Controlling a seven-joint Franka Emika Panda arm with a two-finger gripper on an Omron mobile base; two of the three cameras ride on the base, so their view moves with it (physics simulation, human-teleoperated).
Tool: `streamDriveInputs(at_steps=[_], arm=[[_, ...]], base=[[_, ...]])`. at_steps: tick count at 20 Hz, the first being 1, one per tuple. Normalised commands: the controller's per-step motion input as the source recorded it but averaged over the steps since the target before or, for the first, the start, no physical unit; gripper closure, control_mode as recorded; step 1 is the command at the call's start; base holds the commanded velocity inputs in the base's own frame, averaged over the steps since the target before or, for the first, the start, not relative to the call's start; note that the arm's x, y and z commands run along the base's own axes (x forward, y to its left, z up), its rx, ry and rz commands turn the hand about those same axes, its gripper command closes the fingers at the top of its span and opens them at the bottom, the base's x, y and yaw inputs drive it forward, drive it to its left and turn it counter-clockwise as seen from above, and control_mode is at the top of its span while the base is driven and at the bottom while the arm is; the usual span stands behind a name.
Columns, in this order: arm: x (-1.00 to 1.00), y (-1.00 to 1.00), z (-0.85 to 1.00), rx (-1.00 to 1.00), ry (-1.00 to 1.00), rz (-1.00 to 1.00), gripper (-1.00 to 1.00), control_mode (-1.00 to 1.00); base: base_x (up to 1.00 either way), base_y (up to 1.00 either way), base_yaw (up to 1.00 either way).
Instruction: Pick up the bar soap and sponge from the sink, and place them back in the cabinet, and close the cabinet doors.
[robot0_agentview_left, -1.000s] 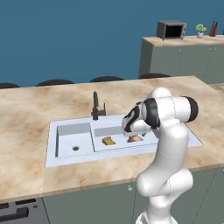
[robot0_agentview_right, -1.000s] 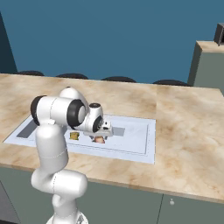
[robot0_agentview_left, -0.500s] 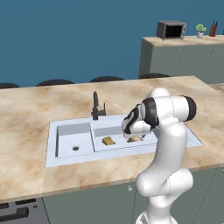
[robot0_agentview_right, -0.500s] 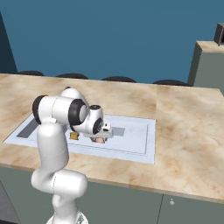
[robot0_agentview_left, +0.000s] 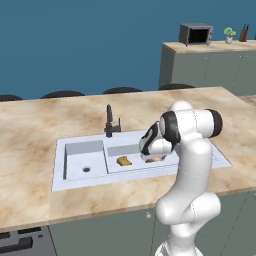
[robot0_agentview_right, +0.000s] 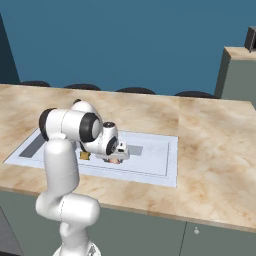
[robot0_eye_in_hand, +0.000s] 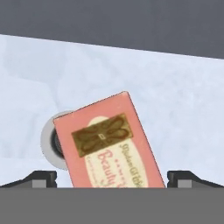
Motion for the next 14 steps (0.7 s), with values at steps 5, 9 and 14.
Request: streamDriveInputs(at_steps=[5,9,14], arm=[[0.00,0.00,-0.10,0.00,0.00,0.00,-1.00,-1.00],[0.00,0.00,-0.10,0.00,0.00,0.00,-1.00,-1.00],[0.00,0.00,-0.11,0.00,0.00,0.00,-1.00,-1.00]], base=[[0.00,0.00,0.00],[0.00,0.00,0.00],[0.00,0.00,0.00]])
